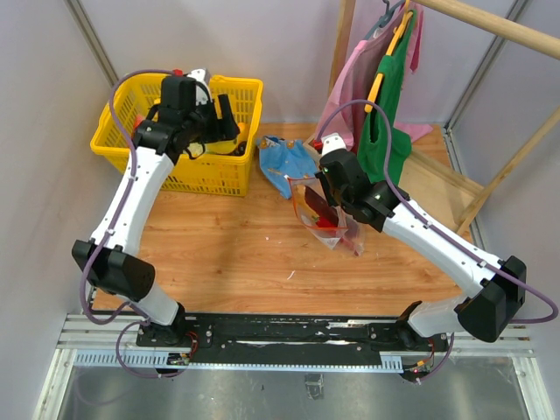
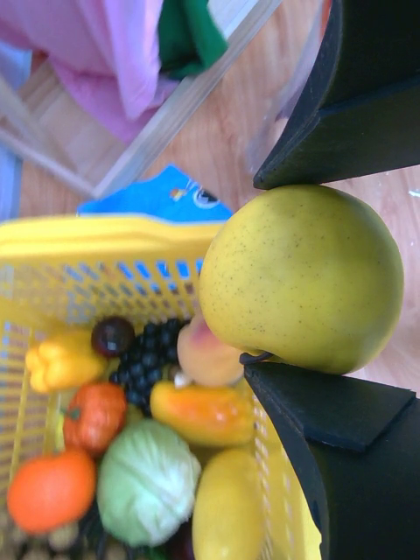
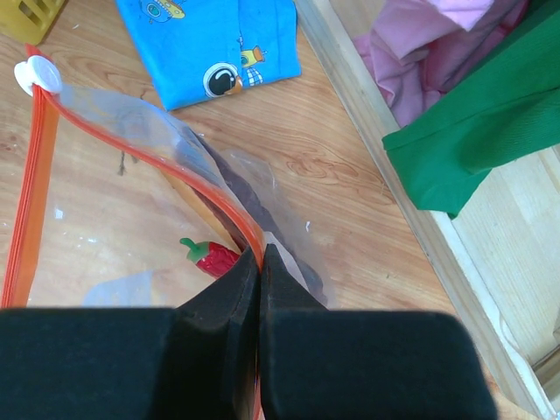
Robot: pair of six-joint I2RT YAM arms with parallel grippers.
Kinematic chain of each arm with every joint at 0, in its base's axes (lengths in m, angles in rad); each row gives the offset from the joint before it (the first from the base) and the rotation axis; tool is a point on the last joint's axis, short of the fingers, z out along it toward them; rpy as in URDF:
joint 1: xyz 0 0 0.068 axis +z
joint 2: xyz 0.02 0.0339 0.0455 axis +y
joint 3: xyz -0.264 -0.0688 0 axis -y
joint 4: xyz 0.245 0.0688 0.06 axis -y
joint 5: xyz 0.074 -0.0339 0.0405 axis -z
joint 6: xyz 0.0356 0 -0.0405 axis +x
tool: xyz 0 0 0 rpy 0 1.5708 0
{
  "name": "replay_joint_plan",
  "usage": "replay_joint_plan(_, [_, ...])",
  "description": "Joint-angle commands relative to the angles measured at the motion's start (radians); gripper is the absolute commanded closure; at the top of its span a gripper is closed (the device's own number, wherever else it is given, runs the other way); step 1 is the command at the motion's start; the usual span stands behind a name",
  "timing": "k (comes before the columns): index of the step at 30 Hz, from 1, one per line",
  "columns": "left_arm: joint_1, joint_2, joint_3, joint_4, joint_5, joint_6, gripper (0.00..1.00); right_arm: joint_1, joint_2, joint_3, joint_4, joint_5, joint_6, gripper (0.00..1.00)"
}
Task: Place the food in the zip-top bag and seal the zipper
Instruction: Pick up the fake fruit from the bin, then place the fake fruit in the zipper food storage bag.
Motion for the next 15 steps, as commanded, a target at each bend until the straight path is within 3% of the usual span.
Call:
replay_joint_plan(1, [-0.080,-0.090,-0.087,0.081,0.077,-0.023,0.58,-0.016,-0.014,0.018,0.009,-0.022,0.038,0.99])
replay_joint_plan(15, [-0.307,-0.260,-0.368,0.342,0.139,-0.174,0.59,-0.016,-0.015,0.017,0.014,-0.077,0.088,0.99])
